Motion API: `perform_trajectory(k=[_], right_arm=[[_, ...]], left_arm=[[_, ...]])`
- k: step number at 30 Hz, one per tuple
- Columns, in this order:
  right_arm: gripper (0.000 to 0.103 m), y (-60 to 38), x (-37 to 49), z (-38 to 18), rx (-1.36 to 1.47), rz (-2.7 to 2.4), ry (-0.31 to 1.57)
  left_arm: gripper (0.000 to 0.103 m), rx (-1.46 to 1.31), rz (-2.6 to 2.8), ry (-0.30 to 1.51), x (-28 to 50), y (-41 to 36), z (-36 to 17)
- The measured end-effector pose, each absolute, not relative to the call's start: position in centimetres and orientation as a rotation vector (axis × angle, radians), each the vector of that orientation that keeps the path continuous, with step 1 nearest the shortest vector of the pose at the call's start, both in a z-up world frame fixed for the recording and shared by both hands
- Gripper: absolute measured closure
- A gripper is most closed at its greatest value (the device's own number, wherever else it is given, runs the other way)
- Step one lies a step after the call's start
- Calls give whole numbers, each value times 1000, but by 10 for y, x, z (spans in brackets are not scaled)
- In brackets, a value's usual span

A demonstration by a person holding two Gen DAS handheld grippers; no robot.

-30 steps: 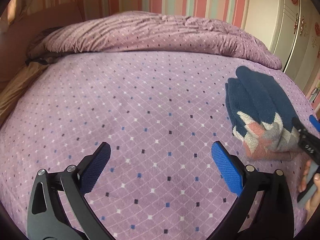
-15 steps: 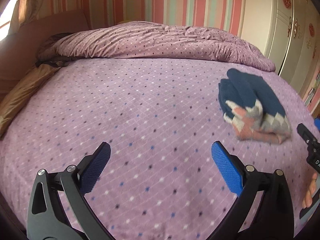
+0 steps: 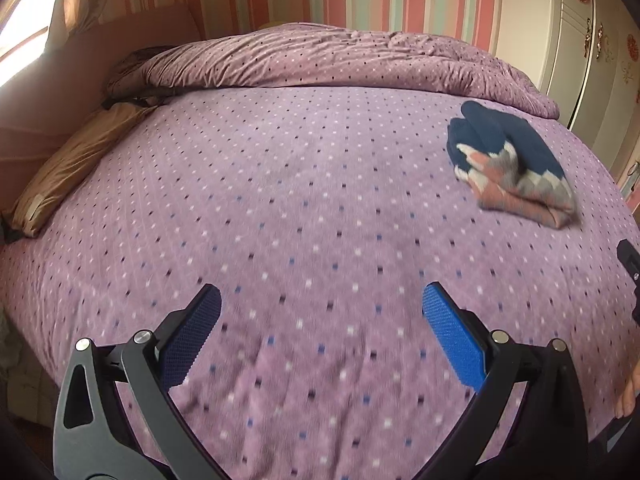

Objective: Fold small clothes

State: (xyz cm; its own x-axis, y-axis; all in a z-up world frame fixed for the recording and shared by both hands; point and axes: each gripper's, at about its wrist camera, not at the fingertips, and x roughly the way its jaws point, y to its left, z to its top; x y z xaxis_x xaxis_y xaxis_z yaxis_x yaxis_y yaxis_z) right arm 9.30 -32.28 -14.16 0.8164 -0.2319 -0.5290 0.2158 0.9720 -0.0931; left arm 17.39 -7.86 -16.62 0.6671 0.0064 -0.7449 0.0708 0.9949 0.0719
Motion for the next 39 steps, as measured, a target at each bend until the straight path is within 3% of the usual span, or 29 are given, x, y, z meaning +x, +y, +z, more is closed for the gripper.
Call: perform_trajectory(k=[13, 39], right_arm=[[2, -310, 41, -95, 13, -257, 622], [2, -289, 39, -4, 17, -301, 572]], left_arm=[[3, 124, -20, 829, 120, -78, -114], [3, 125, -63, 701, 119, -80, -15]])
